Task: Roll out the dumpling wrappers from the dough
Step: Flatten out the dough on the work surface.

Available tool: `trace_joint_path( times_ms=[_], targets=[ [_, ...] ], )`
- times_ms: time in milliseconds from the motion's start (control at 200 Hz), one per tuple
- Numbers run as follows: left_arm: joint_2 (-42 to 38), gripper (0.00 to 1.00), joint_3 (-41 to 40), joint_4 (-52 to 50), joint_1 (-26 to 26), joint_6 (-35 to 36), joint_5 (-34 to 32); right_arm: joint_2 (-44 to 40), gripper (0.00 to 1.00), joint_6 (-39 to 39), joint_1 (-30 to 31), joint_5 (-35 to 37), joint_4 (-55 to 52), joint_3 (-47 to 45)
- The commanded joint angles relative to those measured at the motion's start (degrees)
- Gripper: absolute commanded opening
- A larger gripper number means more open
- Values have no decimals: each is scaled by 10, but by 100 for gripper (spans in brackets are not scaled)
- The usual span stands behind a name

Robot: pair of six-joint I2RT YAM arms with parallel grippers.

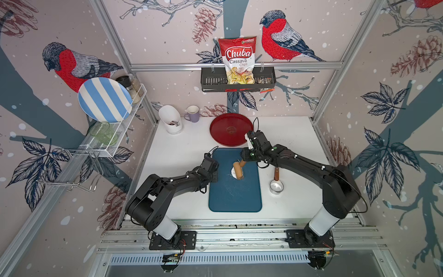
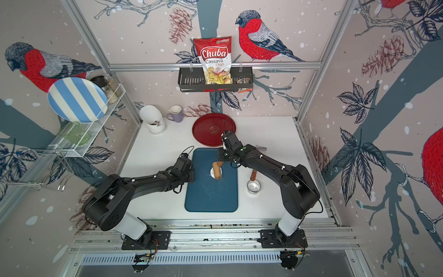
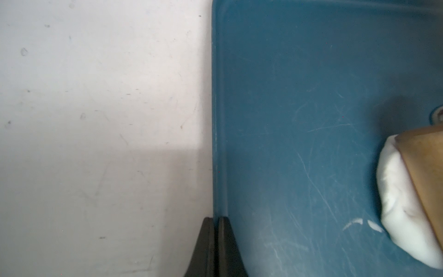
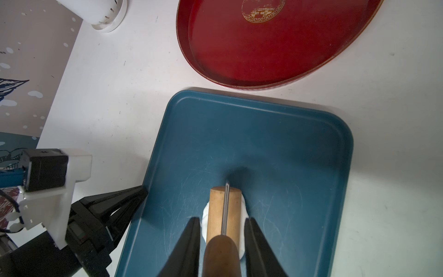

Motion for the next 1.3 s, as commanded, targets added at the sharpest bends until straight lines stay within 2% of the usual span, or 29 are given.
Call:
trace_joint_path(
  times_ms=[0,155,500,1296],
  targets=[
    [3,0,1,-25,4,2,-20,7,0,-4,-9,-8,-131,-22],
    [3,0,4,-27,4,3,-20,-17,0,-13,-40,-7,-136,-37],
    [8,0,6,-28,6,4,-22,-35,0,-34,-67,-12,-143,-59],
    [9,0,3,-28,6,2,-23,-46,0,-48,-93,-18,-143,-88]
  ],
)
